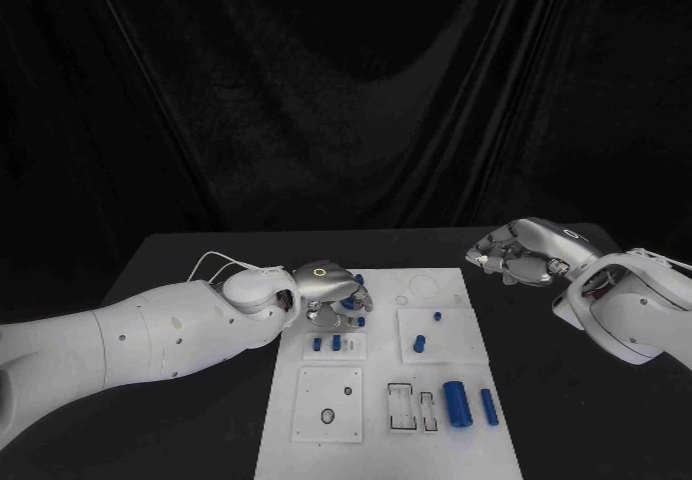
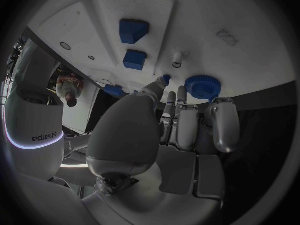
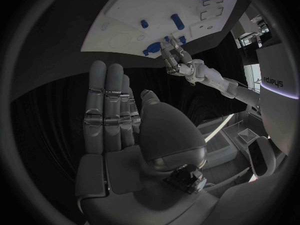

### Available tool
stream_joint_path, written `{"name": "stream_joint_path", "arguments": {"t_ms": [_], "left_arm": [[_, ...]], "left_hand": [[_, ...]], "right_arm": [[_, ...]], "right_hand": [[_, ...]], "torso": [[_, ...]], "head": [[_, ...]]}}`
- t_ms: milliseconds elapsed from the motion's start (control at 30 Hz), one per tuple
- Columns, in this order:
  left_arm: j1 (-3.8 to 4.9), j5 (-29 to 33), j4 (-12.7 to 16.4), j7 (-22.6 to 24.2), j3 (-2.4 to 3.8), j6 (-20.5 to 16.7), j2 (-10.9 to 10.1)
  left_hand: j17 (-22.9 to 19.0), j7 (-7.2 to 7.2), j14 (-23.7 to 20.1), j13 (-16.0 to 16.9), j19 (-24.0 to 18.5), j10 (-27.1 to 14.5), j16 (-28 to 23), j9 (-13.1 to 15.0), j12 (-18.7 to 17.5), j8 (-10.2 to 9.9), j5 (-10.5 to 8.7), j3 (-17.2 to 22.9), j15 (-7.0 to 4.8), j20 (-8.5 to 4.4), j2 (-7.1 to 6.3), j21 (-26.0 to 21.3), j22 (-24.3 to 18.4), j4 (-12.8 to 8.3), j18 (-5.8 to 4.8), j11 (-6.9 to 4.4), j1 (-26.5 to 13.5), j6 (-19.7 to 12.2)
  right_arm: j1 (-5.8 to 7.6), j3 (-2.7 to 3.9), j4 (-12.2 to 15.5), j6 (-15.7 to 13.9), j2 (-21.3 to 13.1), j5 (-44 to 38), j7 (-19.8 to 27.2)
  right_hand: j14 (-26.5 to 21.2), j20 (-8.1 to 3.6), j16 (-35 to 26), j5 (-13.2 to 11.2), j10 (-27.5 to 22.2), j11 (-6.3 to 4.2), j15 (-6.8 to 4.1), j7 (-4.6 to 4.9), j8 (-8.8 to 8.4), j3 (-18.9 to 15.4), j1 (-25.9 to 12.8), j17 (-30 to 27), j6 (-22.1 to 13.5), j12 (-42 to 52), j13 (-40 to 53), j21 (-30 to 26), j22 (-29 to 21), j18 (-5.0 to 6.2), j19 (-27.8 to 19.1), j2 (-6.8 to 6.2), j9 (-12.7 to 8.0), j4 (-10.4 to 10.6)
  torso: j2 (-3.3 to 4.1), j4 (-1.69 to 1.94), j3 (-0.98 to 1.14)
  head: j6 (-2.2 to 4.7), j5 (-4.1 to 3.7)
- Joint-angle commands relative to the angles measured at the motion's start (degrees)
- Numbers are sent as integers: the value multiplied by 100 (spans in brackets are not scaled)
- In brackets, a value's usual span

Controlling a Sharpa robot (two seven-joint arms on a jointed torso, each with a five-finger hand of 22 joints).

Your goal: Assemble the parts on the task board

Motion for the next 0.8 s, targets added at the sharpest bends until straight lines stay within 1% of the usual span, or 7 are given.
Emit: {"name": "stream_joint_path", "arguments": {"t_ms": [33, 267, 400, 600, 667, 733, 800], "left_arm": [[-25, -64, -10, 92, 6, 1, 36], [-70, -64, -53, 106, 7, 12, 103], [-94, -64, -92, 131, 7, 4, 131], [-116, -64, -124, 185, 7, -21, 151], [-121, -64, -137, 194, 7, -14, 162], [-124, -64, -147, 198, 7, -13, 171], [-128, -64, -161, 199, 7, -13, 179]], "left_hand": [[7, 11, 18, 19, 44, 63, 39, -14, 33, 19, -5, -22, -28, -13, 10, 36, 1041, -21, 4, 1, -44, 39], [-6, 4, 12, 54, 44, 101, 35, -35, 85, 19, 38, -6, -32, -18, 35, 32, 1040, -33, 4, -4, -27, 70], [-12, -1, 12, 99, 51, 154, 36, -50, 151, 53, 135, 39, -47, -29, 69, 36, 1043, -73, 3, -27, 29, 184], [0, 17, 39, 172, 110, 447, 57, -55, 304, 174, 289, 158, -109, -74, 139, 118, 1069, -170, -14, -112, 144, 546], [-29, 58, 34, 164, 108, 524, 41, -62, 302, 194, 330, 207, -133, -91, 156, 109, 1066, -212, -12, -157, 192, 632], [-67, 88, 20, 142, 105, 557, 15, -67, 270, 207, 341, 234, -145, -104, 161, 101, 1064, -232, -11, -163, 209, 689], [-223, 133, -39, 98, 107, 698, -88, -64, 223, 252, 336, 285, -146, -116, 166, 98, 1063, -288, -12, -150, 263, 832]], "right_arm": [[-11, 4, -5, 50, -6, -10, 0], [-23, 4, -13, 60, -1, -10, 9], [-28, 4, -17, 68, -5, -10, 11], [-36, 4, -21, 81, -21, -10, 9], [-41, 4, -24, 86, -23, -10, 10], [-44, 4, -26, 90, -23, -10, 12], [-49, 4, -28, 98, -24, -10, 16]], "right_hand": [[226, -27, 21, 4, 37, 0, -26, -18, -32, 40, 49, 4, 3, -40, -6, 28, 9, 55, 119, -22, -5, -2], [231, -28, 34, 13, 40, 0, -26, -17, -31, 44, 52, 7, 6, -43, -6, 32, 13, 54, 123, -22, -4, 0], [234, -29, 49, 21, 48, 0, -27, -17, -30, 47, 55, 11, 10, -44, -6, 36, 18, 53, 128, -24, -3, 1], [238, -31, 66, 26, 56, 1, -28, -18, -28, 50, 58, 17, 16, -45, -4, 41, 24, 52, 132, -26, -2, 2], [238, -31, 66, 26, 56, 1, -28, -18, -28, 50, 58, 17, 16, -45, -4, 41, 24, 52, 132, -26, -2, 2], [238, -31, 70, 27, 58, 1, -28, -18, -27, 50, 59, 18, 17, -45, -4, 41, 25, 52, 133, -27, -2, 2], [239, -31, 71, 27, 59, 1, -28, -18, -26, 51, 60, 18, 18, -45, -4, 42, 26, 52, 133, -27, -2, 2]], "torso": [[-1, 2, 5], [-3, -4, 5], [-5, -4, 6], [-5, -3, 7], [-4, 0, 5], [-3, 0, 5], [-3, -1, 5]], "head": [[-32, 13], [-95, 15], [-121, 12], [-173, 14], [-184, 13], [-190, 13], [-195, 13]]}}
